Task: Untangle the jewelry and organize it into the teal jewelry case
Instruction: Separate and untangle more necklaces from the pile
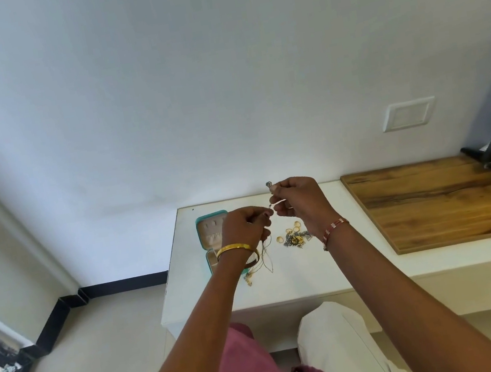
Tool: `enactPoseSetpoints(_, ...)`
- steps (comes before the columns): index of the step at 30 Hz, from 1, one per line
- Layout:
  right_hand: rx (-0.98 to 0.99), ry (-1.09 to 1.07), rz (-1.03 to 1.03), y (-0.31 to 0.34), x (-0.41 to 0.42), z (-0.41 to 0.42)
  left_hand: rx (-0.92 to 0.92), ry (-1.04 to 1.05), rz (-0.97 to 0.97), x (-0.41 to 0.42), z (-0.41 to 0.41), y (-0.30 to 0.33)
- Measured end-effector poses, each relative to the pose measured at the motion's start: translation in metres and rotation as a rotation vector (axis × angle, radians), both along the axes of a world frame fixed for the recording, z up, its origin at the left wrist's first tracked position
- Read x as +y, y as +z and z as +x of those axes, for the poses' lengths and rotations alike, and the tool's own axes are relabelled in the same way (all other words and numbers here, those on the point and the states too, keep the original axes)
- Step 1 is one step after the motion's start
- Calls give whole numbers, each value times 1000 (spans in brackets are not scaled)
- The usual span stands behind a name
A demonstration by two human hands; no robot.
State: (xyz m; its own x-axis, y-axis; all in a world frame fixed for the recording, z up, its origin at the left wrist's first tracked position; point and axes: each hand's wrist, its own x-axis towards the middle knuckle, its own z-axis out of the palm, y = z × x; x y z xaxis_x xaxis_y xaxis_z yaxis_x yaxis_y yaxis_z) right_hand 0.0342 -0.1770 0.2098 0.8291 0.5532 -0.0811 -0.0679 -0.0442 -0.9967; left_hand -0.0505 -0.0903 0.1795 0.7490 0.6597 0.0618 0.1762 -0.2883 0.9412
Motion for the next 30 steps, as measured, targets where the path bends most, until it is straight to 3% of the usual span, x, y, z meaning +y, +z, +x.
enactPoseSetpoints(7, 238, -57, 117, -9, -4, 2, 93, -49, -47, 5, -14, -15)
enactPoseSetpoints(13, 147, -97, 77, -6, -7, 9, 153, -98, -9, 7, -18, -30)
enactPoseSetpoints(21, 160, -183, 37, -26, -15, 18, 127, 55, -132, 20, -23, -38)
enactPoseSetpoints(30, 134, -34, -113, -27, -10, 13, 199, 98, -7, 17, -18, -41)
